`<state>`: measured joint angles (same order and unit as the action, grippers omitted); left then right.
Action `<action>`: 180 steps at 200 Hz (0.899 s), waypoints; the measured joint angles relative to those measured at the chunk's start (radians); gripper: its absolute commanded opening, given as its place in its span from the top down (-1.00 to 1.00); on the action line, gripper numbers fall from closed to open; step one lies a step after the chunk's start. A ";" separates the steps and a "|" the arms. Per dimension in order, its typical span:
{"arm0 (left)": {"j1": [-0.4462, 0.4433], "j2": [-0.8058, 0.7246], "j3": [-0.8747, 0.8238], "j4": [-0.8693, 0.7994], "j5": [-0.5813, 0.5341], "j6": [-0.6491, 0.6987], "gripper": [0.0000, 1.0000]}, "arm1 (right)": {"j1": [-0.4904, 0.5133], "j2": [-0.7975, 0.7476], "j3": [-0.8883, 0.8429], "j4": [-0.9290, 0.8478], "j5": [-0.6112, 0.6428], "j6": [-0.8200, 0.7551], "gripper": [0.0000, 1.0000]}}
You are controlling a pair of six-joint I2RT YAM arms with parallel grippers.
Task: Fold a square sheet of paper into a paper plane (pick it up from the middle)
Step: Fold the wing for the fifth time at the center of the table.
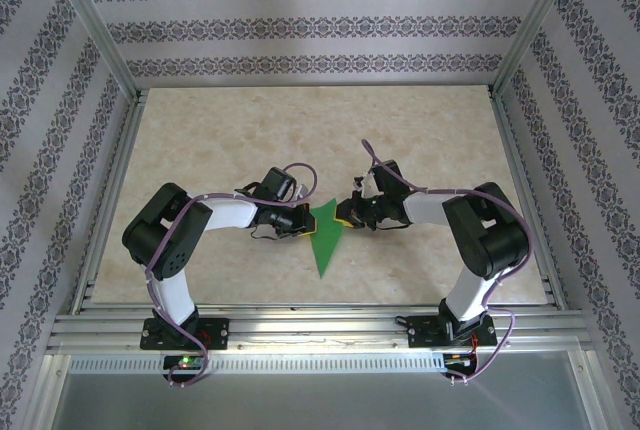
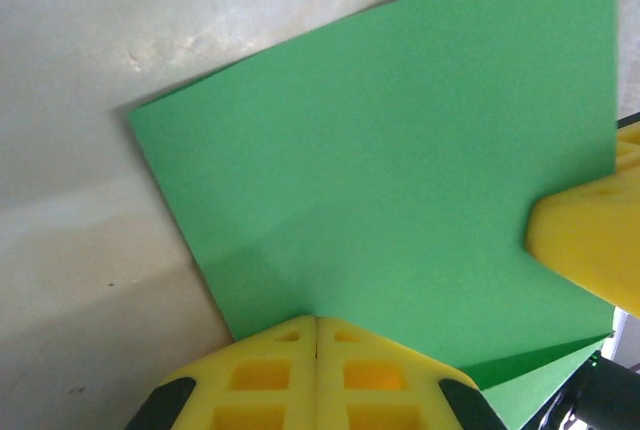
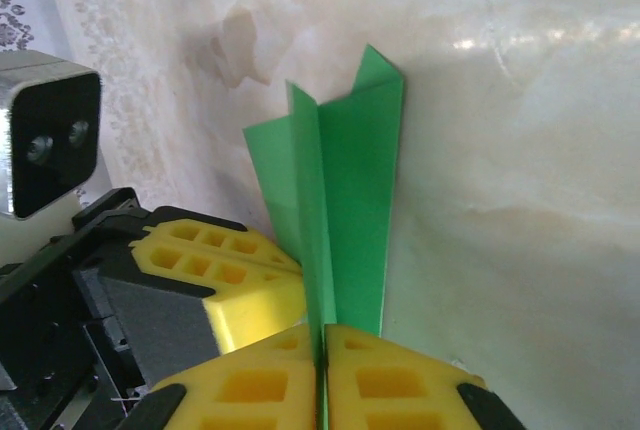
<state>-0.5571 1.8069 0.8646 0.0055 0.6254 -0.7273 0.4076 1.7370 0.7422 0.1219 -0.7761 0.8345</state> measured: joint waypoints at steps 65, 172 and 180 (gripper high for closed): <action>0.000 -0.154 -0.025 0.000 -0.047 0.023 0.44 | 0.000 -0.060 -0.084 0.066 0.080 0.146 1.00; -0.313 -0.264 -0.003 -0.134 -0.363 0.339 0.07 | 0.029 -0.250 -0.278 0.296 0.354 0.494 1.00; -0.341 -0.249 0.016 -0.149 -0.394 0.362 0.03 | 0.032 -0.252 -0.278 0.303 0.360 0.500 1.00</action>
<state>-0.8982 1.5574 0.8810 -0.1436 0.2314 -0.3649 0.4400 1.4849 0.4641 0.4244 -0.4156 1.3350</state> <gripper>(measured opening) 0.459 0.044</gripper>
